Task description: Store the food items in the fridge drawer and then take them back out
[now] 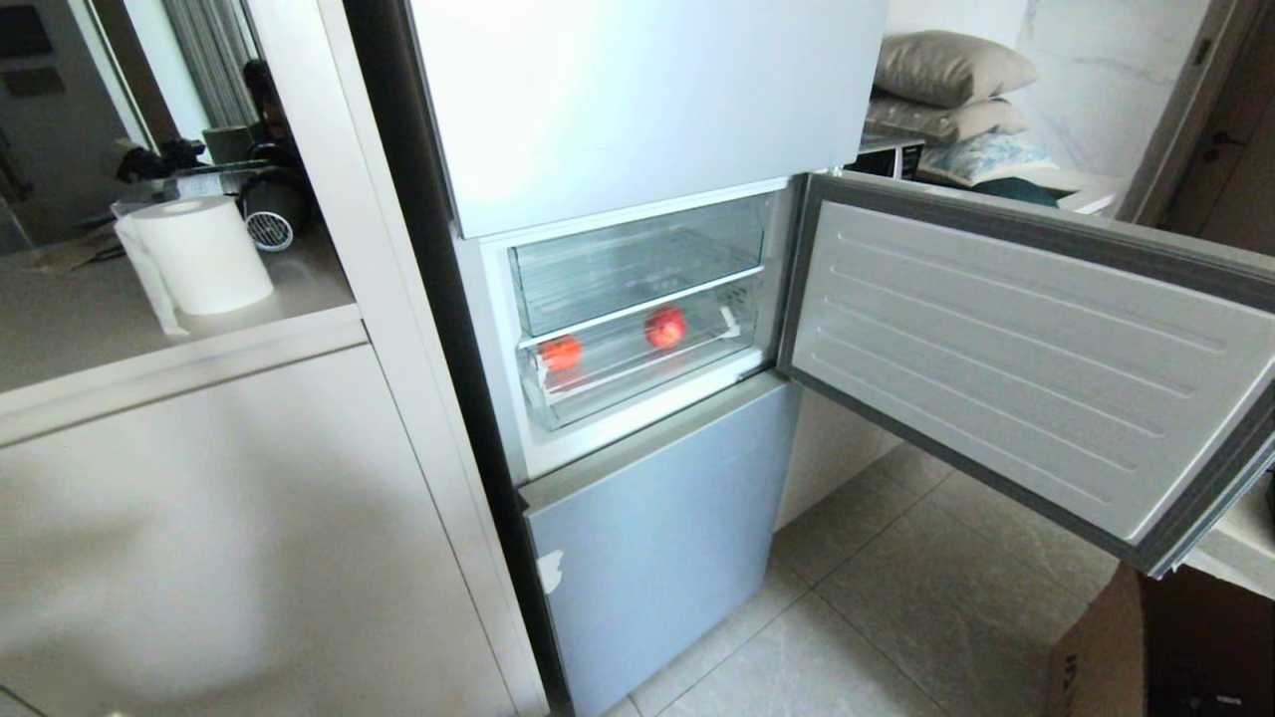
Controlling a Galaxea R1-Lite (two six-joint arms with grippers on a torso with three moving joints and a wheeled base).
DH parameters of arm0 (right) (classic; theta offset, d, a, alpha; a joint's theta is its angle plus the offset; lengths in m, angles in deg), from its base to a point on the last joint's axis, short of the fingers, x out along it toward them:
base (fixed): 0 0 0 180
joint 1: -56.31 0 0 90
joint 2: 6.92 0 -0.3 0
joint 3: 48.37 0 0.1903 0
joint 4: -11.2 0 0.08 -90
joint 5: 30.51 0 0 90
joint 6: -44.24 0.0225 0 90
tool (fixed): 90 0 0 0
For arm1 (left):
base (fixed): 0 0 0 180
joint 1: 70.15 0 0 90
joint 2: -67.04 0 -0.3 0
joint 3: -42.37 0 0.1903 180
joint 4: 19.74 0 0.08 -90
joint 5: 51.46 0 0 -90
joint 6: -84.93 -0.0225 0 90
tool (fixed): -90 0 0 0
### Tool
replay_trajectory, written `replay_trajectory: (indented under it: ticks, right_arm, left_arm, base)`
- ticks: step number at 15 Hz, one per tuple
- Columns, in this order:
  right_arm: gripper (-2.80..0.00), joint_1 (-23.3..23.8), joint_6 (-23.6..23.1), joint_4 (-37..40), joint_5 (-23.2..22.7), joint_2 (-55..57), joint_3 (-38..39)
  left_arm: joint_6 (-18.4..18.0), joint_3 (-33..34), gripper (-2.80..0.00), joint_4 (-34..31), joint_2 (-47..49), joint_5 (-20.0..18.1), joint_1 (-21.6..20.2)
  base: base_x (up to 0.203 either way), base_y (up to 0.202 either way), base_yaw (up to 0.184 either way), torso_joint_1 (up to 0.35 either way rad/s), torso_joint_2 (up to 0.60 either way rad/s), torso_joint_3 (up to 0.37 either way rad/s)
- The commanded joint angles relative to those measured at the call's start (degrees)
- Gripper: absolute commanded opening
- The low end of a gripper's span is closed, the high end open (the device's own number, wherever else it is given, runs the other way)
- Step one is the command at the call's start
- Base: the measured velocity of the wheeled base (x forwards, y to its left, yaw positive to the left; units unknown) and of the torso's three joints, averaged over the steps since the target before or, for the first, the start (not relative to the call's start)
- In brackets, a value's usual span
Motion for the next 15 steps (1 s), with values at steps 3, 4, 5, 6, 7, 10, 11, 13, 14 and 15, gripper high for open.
replay_trajectory:
  ticks: [3, 4, 5, 6, 7, 10, 11, 13, 14, 15]
  right_arm:
    - [-2.8, 0.0, 0.0, 0.0, -0.1, 0.1, 0.0]
    - [-2.8, 0.0, 0.0, 0.0, 0.0, 0.1, 0.0]
    - [-2.8, 0.0, -0.1, 0.0, -0.1, 0.1, 0.0]
    - [-2.8, 0.0, -0.2, 0.1, 0.0, 0.1, 0.0]
    - [-2.8, 0.0, -0.1, 0.0, -0.1, 0.1, 0.0]
    - [-2.8, 0.0, 0.0, 0.0, -0.1, 0.1, 0.0]
    - [-2.8, 0.0, 0.0, 0.0, 0.0, 0.1, 0.0]
    - [-2.8, 0.0, 0.0, 0.1, 0.0, 0.1, 0.0]
    - [-2.8, 0.0, 0.0, 0.0, -0.1, 0.1, 0.0]
    - [-2.8, 0.0, 0.0, 0.0, 0.0, 0.1, 0.0]
  left_arm:
    - [-2.8, -0.6, -2.8, -15.0, -6.4, -1.0, -4.7]
    - [-4.2, -1.2, -2.8, -17.1, -8.0, -1.2, -7.1]
    - [-5.6, -1.4, -2.8, -18.2, -11.3, -2.5, -7.4]
    - [-7.0, -1.2, -2.8, -18.8, -15.9, -4.4, -7.1]
    - [-8.1, -1.0, -2.8, -18.8, -20.1, -5.5, -6.9]
    - [-3.9, 0.1, -2.8, -18.1, -22.6, -5.6, -6.5]
    - [0.9, 0.3, -2.8, -18.0, -22.3, -4.7, -6.4]
    - [1.9, 0.3, -2.8, -17.9, -22.2, -4.3, -6.4]
    - [1.8, 0.3, -2.8, -17.9, -22.2, -4.3, -6.4]
    - [1.8, 0.3, -2.8, -17.9, -22.2, -4.3, -6.4]
  base:
    - [0.0, 0.0, 0.0, 0.0, 0.0, 0.0]
    - [0.0, 0.0, 0.0, 0.0, 0.0, 0.0]
    - [0.0, 0.0, 0.0, 0.0, 0.0, 0.0]
    - [0.0, 0.0, 0.0, 0.0, 0.0, 0.0]
    - [0.0, 0.0, 0.0, 0.0, 0.0, 0.0]
    - [0.0, 0.0, 0.0, 0.0, 0.0, 0.0]
    - [0.0, 0.0, 0.0, 0.0, 0.0, 0.0]
    - [0.0, 0.0, 0.0, 0.0, 0.0, 0.0]
    - [0.0, 0.0, 0.0, 0.0, 0.0, 0.0]
    - [0.0, 0.0, 0.0, 0.0, 0.0, 0.0]
